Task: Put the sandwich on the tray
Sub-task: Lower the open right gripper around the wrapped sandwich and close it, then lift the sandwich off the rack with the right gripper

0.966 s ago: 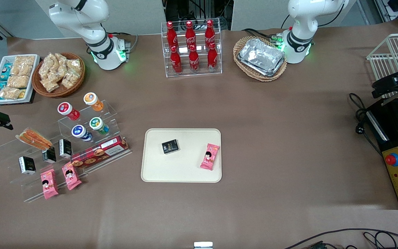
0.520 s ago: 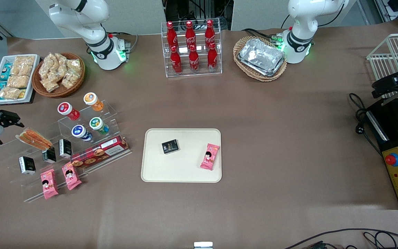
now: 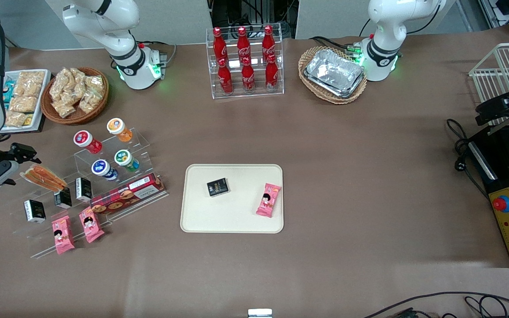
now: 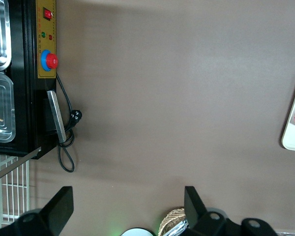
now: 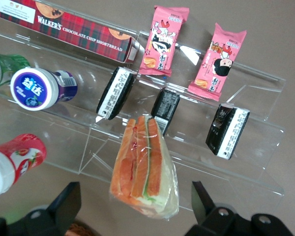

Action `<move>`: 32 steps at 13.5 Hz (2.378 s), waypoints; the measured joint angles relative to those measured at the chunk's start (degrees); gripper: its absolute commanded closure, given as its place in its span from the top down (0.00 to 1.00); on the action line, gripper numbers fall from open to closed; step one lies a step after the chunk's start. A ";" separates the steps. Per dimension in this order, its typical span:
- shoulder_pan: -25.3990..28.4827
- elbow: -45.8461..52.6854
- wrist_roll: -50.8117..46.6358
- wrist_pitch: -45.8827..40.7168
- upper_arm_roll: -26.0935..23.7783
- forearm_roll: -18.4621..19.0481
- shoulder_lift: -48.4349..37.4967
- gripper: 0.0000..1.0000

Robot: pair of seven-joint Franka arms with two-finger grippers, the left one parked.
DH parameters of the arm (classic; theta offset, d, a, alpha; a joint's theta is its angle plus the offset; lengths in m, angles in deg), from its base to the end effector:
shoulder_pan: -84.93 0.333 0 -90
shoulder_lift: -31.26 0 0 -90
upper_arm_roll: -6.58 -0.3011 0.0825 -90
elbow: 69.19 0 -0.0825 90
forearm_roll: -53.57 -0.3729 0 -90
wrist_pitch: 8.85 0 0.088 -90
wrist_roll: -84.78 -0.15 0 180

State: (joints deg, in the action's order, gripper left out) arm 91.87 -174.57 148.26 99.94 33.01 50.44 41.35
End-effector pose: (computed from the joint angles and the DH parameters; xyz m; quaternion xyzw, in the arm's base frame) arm 0.5468 -0.1793 0.3798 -0.9293 -0.3658 0.0456 0.0220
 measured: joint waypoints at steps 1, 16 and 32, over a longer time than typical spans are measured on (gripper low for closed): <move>0.02 -0.98 0.12 1.64 -0.02 0.38 -0.33 1.00; 0.09 -14.65 0.79 18.21 -0.15 2.05 -4.63 0.73; 0.23 -4.21 -8.07 11.16 -0.17 2.56 -4.53 0.05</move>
State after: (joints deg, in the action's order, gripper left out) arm 92.10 -178.78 140.19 111.10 32.85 53.00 36.82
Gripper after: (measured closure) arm 0.811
